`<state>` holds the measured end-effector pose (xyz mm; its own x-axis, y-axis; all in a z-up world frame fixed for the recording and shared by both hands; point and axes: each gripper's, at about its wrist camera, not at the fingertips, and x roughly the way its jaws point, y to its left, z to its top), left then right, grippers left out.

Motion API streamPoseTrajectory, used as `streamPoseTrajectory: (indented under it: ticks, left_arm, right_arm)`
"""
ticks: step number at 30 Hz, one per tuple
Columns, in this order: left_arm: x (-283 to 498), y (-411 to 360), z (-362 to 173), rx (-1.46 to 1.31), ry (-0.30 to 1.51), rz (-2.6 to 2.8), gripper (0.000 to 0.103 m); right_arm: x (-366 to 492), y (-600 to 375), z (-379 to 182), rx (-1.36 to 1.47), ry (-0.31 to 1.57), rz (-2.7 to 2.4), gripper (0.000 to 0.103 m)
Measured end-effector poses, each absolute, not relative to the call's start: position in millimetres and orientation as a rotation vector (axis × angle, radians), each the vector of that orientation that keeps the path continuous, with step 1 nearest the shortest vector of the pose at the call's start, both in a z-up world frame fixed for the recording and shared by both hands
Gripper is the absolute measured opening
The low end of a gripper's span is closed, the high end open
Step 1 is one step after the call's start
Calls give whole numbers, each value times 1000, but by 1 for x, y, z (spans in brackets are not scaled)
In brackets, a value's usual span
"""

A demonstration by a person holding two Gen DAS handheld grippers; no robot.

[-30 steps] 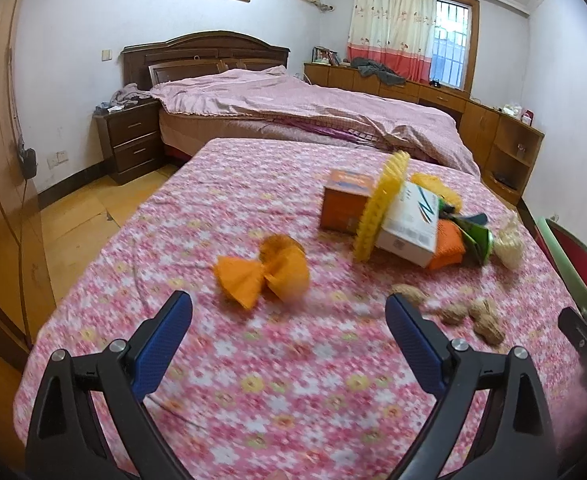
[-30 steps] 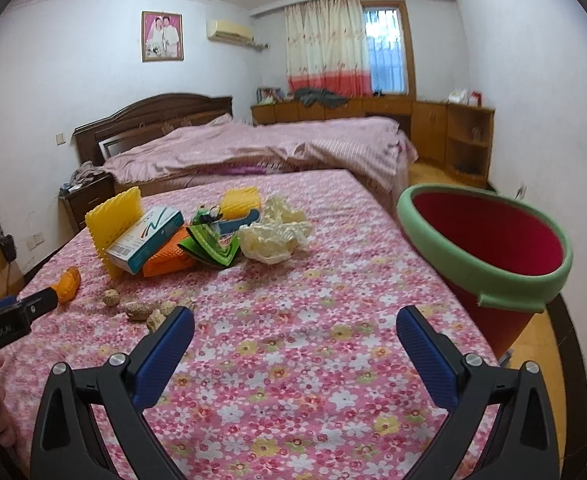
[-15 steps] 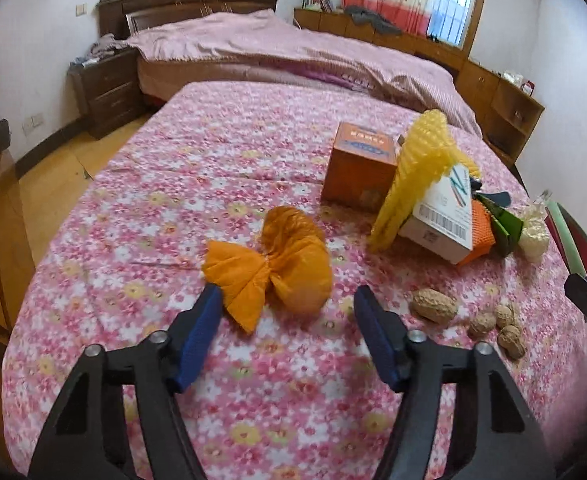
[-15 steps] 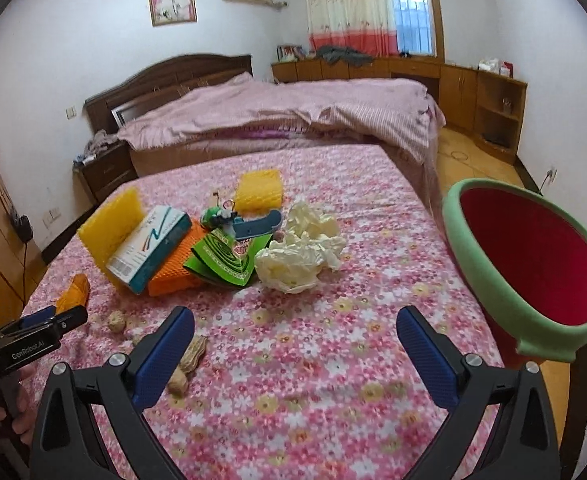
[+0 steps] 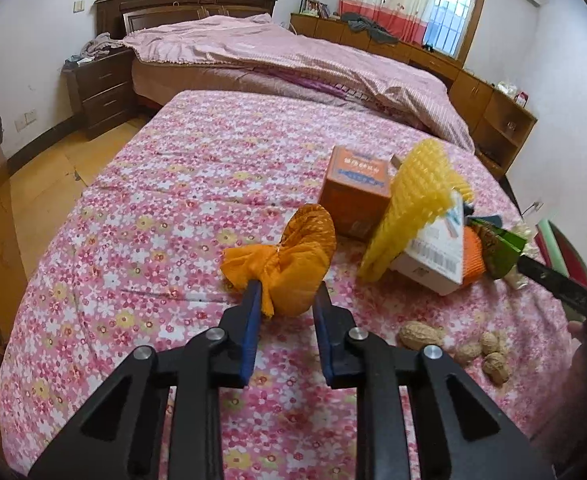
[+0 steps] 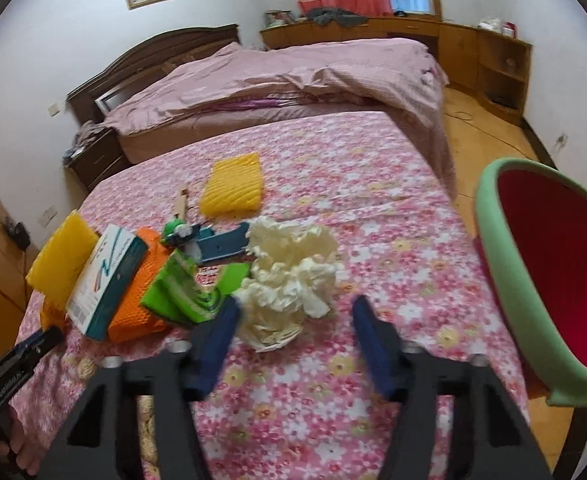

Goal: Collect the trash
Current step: 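Carry both items to the red bucket and open both tools to drop them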

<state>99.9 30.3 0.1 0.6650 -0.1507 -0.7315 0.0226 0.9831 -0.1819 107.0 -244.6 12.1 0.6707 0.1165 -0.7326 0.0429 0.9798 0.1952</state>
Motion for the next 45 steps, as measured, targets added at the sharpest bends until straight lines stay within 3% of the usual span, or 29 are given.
streamPoseTrajectory:
  ticks: [3, 5, 6, 11, 31, 45]
  left_arm:
    - [93, 29, 8, -174, 816, -112, 24]
    - [89, 29, 15, -177, 802, -123, 24]
    - [86, 27, 18, -177, 793, -128, 24]
    - [72, 20, 37, -176, 747, -160, 24]
    - [58, -81, 92, -113, 693, -419, 24]
    - [96, -202, 78, 15, 768, -565, 24]
  right_arm:
    - [107, -238, 13, 189, 831, 86, 25]
    - [106, -234, 15, 183, 825, 92, 20]
    - [104, -234, 16, 179, 821, 89, 12]
    - [91, -236, 26, 191, 784, 89, 6]
    - [13, -289, 104, 222, 597, 4, 5]
    - [6, -397, 83, 310, 596, -202, 5]
